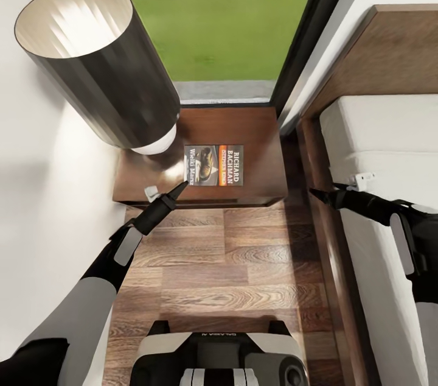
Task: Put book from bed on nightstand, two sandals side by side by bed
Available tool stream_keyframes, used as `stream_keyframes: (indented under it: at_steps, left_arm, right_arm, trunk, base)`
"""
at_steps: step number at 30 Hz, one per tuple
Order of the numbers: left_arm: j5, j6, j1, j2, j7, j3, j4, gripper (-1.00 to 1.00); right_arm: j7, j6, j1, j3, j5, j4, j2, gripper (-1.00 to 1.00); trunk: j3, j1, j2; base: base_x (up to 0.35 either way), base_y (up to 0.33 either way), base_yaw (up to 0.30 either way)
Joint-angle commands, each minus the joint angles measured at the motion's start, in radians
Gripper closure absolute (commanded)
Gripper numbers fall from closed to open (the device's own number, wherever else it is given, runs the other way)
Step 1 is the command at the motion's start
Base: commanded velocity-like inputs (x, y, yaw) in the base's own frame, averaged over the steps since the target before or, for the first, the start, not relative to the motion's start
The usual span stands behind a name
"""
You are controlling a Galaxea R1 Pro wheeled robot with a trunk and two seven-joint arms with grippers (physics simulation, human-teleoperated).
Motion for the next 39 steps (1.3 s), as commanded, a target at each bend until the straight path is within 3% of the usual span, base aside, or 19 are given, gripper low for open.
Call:
stream_keyframes:
  at_steps: [1, 8, 13, 16, 23, 35, 37, 39]
  left_arm:
    - [0.002, 0.010, 0.000, -0.001, -0.005, 0.003, 0.000, 1.00]
    - [0.001, 0.010, 0.000, -0.002, -0.004, 0.002, 0.001, 1.00]
    - [0.000, 0.010, 0.000, -0.003, -0.003, 0.002, 0.000, 1.00]
    - [0.000, 0.009, 0.000, -0.003, -0.003, 0.002, 0.000, 1.00]
    - [0.001, 0.009, 0.000, -0.005, -0.002, 0.002, 0.001, 1.00]
    - [0.001, 0.010, 0.000, -0.005, 0.000, 0.002, 0.000, 1.00]
    - [0.009, 0.012, 0.011, 0.006, -0.005, 0.005, -0.004, 1.00]
    - [0.007, 0.012, 0.020, 0.014, -0.005, 0.003, -0.006, 1.00]
  right_arm:
    - [0.001, 0.008, -0.001, 0.010, -0.007, 0.000, 0.002, -1.00]
    - [-0.001, 0.007, -0.001, 0.079, -0.010, 0.003, 0.015, -1.00]
    - [-0.010, 0.007, -0.001, 0.102, 0.000, 0.006, 0.077, -1.00]
    - [-0.012, 0.007, -0.001, 0.103, 0.002, 0.006, 0.092, -1.00]
    - [-0.012, 0.007, -0.001, 0.099, 0.002, 0.003, 0.097, -1.00]
    - [-0.010, 0.007, -0.001, 0.095, 0.001, 0.000, 0.097, -1.00]
    - [-0.021, -0.004, -0.012, 0.086, -0.010, 0.011, 0.109, -1.00]
    - [-0.019, -0.015, -0.023, 0.088, -0.018, 0.008, 0.103, -1.00]
  trunk:
    - [-0.004, 0.004, -0.008]
    - [-0.026, 0.031, -0.057]
    - [-0.041, 0.050, -0.092]
    - [-0.051, 0.061, -0.113]
    - [-0.054, 0.065, -0.120]
    - [-0.085, 0.104, -0.190]
    - [-0.085, 0.103, -0.189]
    - [-0.085, 0.103, -0.189]
  base:
    - [0.000, 0.000, 0.000]
    - [0.000, 0.000, 0.000]
    - [0.000, 0.000, 0.000]
    - [0.000, 0.000, 0.000]
    - [0.000, 0.000, 0.000]
    - [0.000, 0.000, 0.000]
    - [0.000, 0.000, 0.000]
    - [0.000, 0.000, 0.000]
